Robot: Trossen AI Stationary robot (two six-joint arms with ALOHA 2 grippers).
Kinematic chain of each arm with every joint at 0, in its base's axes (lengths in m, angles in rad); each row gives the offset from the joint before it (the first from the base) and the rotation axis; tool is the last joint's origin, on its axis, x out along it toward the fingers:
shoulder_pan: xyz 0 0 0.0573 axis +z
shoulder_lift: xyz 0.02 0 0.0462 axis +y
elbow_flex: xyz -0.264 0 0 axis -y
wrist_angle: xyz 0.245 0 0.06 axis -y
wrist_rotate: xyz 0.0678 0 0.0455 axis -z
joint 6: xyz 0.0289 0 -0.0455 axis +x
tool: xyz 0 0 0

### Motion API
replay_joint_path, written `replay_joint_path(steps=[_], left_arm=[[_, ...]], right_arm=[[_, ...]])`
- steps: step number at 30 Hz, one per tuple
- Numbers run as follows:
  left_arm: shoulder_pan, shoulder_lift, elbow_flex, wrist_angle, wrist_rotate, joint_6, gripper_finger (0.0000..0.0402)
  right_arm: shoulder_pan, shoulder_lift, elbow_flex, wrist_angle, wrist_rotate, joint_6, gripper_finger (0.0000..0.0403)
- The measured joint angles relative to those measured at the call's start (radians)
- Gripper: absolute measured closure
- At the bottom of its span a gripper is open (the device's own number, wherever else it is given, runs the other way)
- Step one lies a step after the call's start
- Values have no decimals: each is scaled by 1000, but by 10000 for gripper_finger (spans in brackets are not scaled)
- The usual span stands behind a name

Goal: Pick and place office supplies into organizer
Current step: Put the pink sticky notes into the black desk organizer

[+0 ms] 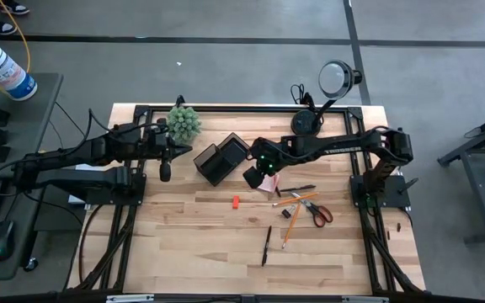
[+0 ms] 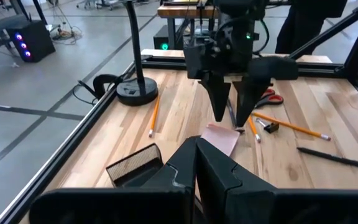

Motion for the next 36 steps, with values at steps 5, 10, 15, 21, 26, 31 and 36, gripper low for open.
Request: replay_joint_path(steps=[5,10,15,21,26,31,36], left_arm=[[0,0,0,-7,0,0,401],[0,0,0,-8,0,2,401],[0,0,0,-13,0,46,401],[0,0,0,-13,1,46,401],[0,0,0,-13,1,45,401],[0,0,0,-13,1,45,401],[0,0,0,-14,1,45,401]], right_arm=[[-31,0,-13,-38,5,210,171],[-41,1,-15,-220,89,348,160],[-19,26,-15,-258,81,440,133],[3,103,-15,-286,78,539,97],[-1,133,-15,-321,104,566,91],[-6,133,-15,-354,157,565,91],[-20,153,-15,-379,143,543,91]])
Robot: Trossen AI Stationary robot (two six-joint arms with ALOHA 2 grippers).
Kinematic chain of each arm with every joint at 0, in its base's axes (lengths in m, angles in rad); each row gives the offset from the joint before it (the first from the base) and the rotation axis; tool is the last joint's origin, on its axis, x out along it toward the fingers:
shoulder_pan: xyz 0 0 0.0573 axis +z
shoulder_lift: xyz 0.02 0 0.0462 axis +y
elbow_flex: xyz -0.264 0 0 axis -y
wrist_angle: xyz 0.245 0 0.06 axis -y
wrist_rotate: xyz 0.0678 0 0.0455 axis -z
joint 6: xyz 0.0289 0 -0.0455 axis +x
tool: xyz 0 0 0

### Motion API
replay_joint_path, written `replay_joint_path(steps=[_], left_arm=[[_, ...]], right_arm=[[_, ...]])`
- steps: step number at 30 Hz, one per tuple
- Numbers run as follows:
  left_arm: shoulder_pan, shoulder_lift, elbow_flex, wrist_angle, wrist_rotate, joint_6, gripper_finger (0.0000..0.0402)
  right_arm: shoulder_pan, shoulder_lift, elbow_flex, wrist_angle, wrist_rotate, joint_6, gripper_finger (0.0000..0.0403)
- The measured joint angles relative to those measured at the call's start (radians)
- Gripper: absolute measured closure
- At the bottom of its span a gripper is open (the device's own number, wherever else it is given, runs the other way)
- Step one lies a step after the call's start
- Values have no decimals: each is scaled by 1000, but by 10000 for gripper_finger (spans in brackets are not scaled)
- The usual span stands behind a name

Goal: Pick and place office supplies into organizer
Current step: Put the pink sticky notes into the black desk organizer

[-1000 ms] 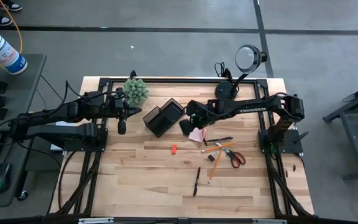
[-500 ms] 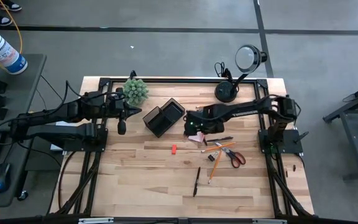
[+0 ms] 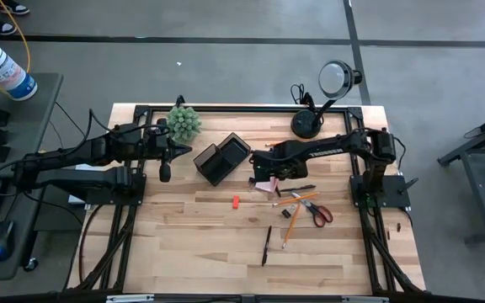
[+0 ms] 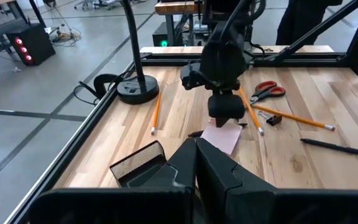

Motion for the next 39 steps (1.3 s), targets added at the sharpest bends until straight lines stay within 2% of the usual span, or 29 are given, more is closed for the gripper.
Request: replay_joint_path(steps=[10,16,23,34,36,39], left_arm=[[0,0,0,-21,0,0,401],[0,0,0,-20,0,0,401],[0,0,0,-20,0,0,401],[0,0,0,-25,0,-1,401],[0,0,0,-38,0,0,401],[0,0,0,-65,0,-1,401]], right_arm=[[-21,36,-1,4,-1,-2,94],[-22,56,0,18,-10,-3,121],[-22,56,0,30,-10,-4,204],[-26,56,1,44,-9,-38,384],[-26,56,1,55,-12,-51,392],[-25,56,1,61,-21,-46,383]])
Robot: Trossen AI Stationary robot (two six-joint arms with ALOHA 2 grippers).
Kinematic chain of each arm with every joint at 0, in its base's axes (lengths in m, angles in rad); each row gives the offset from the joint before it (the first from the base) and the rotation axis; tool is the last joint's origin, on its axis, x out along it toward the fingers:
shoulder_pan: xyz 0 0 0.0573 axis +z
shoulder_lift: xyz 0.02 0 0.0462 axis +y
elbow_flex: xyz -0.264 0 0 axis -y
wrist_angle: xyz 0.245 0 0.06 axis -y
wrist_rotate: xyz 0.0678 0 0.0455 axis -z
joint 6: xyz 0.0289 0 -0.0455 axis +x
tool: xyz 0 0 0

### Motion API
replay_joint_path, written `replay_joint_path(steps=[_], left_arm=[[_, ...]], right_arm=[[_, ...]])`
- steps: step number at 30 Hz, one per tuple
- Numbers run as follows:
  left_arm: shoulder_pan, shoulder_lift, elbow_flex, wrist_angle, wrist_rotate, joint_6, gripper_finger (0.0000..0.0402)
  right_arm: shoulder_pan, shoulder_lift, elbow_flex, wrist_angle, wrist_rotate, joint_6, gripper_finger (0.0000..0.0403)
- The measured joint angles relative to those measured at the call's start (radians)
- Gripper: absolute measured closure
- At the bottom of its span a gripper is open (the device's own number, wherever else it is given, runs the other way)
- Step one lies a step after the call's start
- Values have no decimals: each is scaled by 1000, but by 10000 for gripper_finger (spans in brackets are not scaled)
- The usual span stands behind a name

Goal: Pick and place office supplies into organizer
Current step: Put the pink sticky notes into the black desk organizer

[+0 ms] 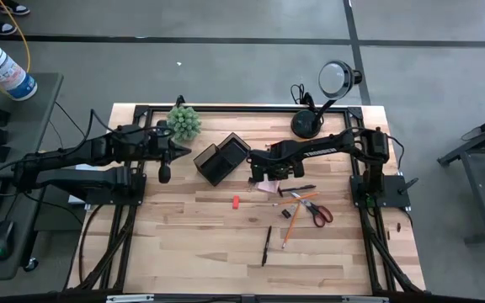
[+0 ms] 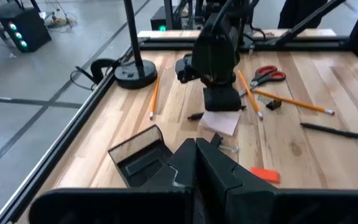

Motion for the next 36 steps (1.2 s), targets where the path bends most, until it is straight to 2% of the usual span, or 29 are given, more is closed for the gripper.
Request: replay_joint_path(steps=[14,18,29,36], left_arm=[[0,0,0,-8,0,0,401],[0,0,0,-6,-1,0,401],[0,0,0,-5,-4,0,401],[0,0,0,-4,-13,0,401]], right_arm=[[47,-134,-3,6,110,121,396],[53,-160,-2,77,141,164,397],[0,-159,129,197,274,203,397],[-46,-132,181,228,283,224,397]])
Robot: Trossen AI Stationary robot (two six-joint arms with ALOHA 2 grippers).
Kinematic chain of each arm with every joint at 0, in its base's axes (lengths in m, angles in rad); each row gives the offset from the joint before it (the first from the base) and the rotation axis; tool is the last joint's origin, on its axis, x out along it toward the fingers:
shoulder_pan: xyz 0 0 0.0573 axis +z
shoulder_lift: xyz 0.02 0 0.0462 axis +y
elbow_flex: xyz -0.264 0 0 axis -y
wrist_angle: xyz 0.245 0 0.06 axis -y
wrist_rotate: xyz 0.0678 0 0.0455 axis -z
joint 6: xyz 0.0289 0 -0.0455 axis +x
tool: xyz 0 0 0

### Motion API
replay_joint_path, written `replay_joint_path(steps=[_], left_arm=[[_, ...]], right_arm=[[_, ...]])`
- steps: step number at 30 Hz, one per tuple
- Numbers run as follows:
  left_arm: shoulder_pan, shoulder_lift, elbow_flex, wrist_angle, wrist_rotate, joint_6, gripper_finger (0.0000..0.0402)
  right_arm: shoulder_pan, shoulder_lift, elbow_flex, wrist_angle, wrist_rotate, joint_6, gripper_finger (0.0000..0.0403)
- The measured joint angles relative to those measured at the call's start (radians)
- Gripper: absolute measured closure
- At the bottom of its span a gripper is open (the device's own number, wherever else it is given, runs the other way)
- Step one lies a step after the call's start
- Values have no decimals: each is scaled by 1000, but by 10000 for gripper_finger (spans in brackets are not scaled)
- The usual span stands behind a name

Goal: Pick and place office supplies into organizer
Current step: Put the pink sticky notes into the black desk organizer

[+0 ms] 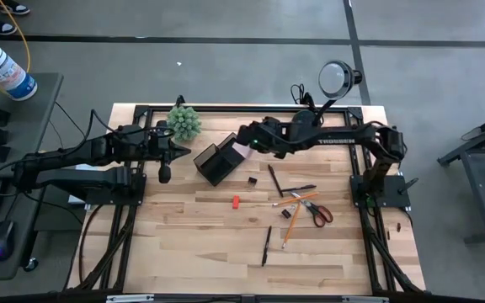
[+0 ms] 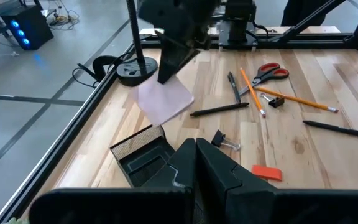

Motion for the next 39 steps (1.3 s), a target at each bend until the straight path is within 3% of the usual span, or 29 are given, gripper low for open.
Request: replay_joint_path(steps=[18,39], left_arm=[[0,0,0,3,-18,0,401],[0,0,0,1,-18,6,401]], right_arm=[[-48,178,121,6,-51,24,397],[-50,219,120,76,-46,51,390]])
